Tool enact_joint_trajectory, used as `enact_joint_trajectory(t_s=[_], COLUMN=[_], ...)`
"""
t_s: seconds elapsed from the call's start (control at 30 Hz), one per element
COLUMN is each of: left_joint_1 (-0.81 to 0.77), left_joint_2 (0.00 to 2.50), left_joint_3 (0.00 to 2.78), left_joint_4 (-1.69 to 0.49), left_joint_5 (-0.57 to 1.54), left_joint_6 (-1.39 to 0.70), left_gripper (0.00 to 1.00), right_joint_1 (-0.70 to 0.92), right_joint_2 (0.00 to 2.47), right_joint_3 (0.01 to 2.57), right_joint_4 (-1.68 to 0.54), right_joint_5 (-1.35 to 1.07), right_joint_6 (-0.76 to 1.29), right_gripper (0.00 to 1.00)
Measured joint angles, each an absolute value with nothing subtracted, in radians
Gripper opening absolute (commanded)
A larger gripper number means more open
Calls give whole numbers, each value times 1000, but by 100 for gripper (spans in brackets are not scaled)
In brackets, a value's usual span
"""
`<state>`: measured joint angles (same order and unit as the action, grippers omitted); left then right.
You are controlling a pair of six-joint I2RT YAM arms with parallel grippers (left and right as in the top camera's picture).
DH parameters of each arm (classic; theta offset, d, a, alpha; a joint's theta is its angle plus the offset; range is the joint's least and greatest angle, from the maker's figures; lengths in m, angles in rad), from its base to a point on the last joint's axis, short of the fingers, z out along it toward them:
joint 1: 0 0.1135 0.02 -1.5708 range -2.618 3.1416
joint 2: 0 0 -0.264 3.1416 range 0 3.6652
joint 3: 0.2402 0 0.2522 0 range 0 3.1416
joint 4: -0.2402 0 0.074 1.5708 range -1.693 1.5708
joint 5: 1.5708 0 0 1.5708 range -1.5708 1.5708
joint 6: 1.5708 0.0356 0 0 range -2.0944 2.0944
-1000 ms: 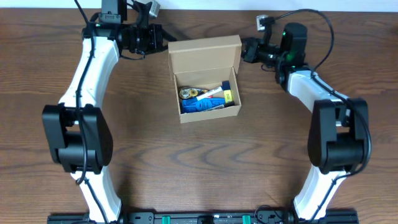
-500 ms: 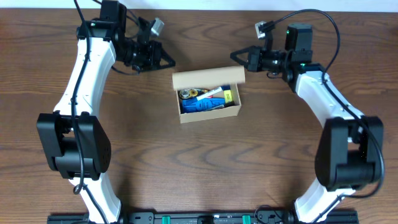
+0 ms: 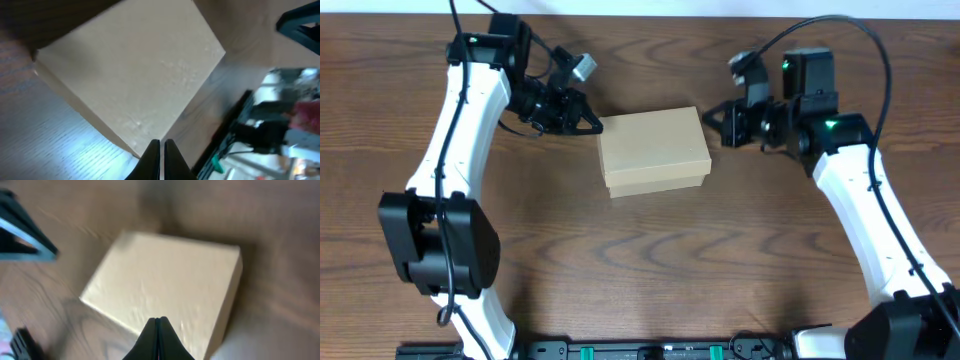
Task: Pack container
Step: 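Fold the lid down over the box with both grippers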
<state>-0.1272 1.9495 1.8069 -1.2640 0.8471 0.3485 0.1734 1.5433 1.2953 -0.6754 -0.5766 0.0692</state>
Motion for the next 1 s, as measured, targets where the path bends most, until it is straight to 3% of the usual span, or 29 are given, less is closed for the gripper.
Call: enact_joint_trajectory(t_s=[0.33,0.73,1.0], left_joint_1=[-275,-281,-281], left_joint_2=[1930,1930,1930], left_joint_3=[1773,1526,1513], left_joint_4=[-1232,-1048,-1041], left_joint_5=[663,628,639], left_joint_6=[364,300,266], left_gripper=[6,6,6], right_joint_1=[222,223,223], right_joint_2=[1549,1549,1549], right_joint_3=[1219,1031,1013], right_joint_4=[-721,-562,-559], right_joint_5=[-467,-434,-426], right_joint_6=[36,31,32], right_gripper=[1,1,1])
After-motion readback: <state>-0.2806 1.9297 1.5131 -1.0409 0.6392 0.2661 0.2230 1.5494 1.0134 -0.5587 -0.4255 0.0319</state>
